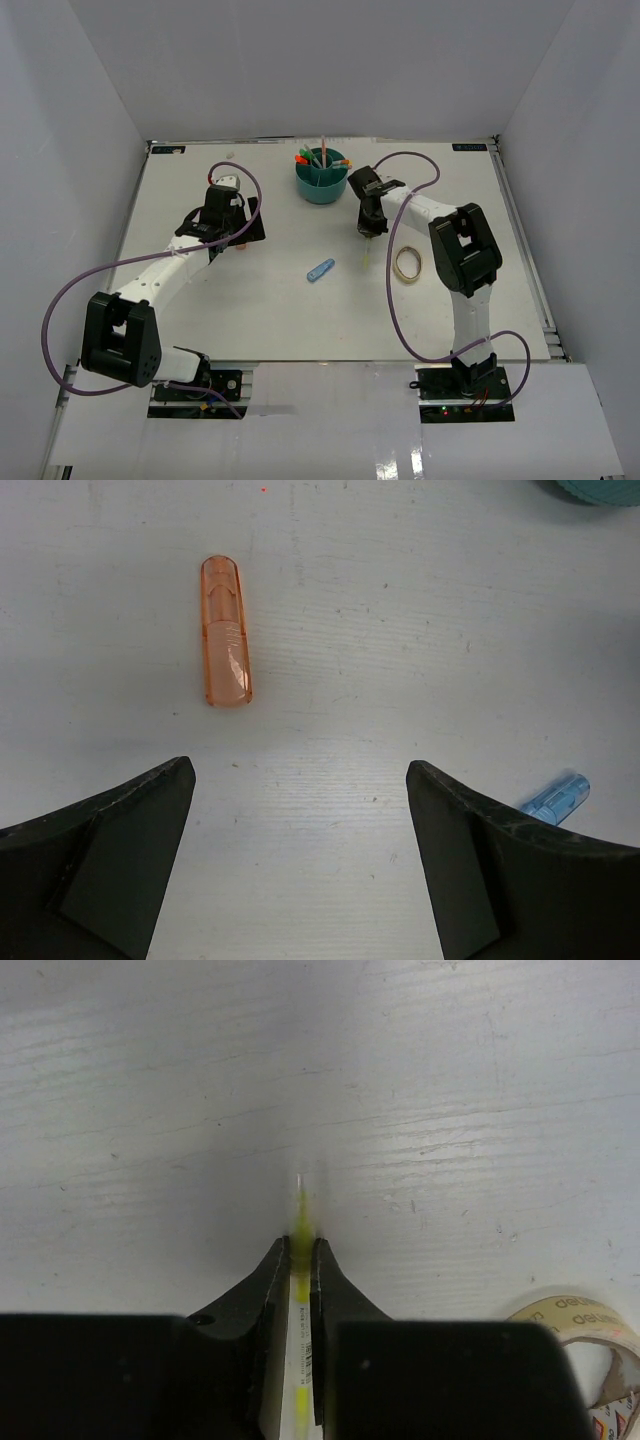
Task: Sort the stationery into containers
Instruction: Pick up the pen from the center of the board, then place the pen in the storage box.
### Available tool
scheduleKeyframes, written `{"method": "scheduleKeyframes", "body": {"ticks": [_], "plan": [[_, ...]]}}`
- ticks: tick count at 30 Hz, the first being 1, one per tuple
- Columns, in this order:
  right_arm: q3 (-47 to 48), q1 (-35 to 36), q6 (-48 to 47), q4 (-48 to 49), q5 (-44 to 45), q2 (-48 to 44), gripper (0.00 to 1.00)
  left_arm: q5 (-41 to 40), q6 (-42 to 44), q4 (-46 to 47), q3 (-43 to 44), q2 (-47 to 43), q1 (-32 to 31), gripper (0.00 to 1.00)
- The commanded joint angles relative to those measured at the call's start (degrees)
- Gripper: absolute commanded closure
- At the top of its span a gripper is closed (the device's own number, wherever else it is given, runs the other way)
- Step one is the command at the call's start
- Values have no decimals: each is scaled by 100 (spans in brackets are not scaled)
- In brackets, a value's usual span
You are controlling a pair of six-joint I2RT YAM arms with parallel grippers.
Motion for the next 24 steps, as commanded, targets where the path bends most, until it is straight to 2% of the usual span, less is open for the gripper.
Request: {"method": "scheduleKeyframes", "body": {"ticks": [1,4,10,13,15,21,24], "plan": [[90,-11,41,-43,8,5,91,35,-43,66,45,-213,18,2],[99,-11,-151,115,-88,-293,92,8,-25,75,45,-213,18,2],[-6,42,-1003,1238,-545,-1356,92,-71,-16,84,36,-169,18,2],[-409,59,-1582,2564,-878,-2042,92,-80,-16,84,36,-125,27,2],[-761,59,-1943,3803,-1204,-2419,92,-45,-8,93,44,-90,27,2],[-798,68,-3016,5974,-1538,-2387,92,-10,-8,102,45,7,45,2],[-474,77,-3359,6390,-1696,-2037,92,-9,-8,119,45,51,45,2]]}}
